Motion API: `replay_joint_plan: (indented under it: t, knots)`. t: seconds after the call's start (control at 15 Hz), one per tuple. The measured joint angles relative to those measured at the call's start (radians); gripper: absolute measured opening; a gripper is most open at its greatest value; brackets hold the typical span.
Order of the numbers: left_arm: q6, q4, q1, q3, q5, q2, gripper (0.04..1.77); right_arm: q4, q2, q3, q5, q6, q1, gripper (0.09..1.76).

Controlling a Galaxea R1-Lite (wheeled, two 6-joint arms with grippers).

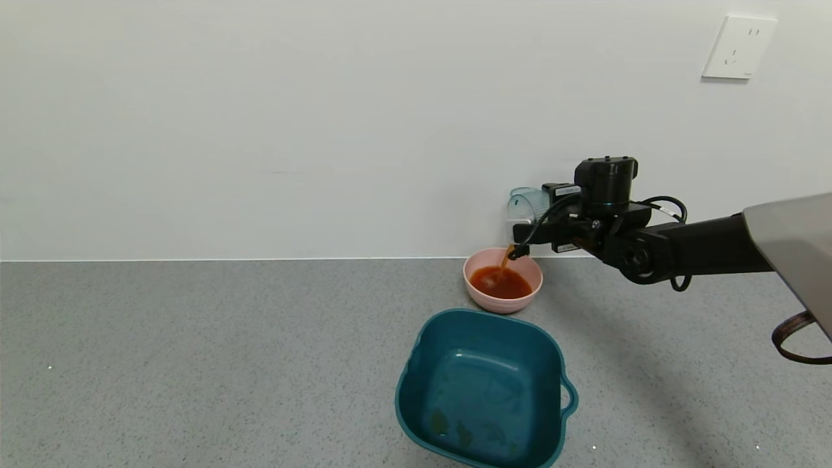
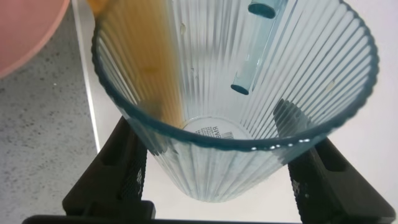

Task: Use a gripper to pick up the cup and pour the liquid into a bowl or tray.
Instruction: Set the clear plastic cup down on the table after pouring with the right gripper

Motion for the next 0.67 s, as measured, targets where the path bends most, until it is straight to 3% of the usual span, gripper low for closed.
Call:
replay_joint_plan:
  t: [0.4,0.67]
  knots:
    - [0.0,0.0,0.0,0.0,0.0,0.0,1.72,-0.001,0.003,-0.014,-0.018,-0.139,0.004,1.32]
    - [0.0,0.0,0.0,0.0,0.0,0.0,1.72,-0.003,0.002,-0.017,-0.018,-0.159,0.008,1.32]
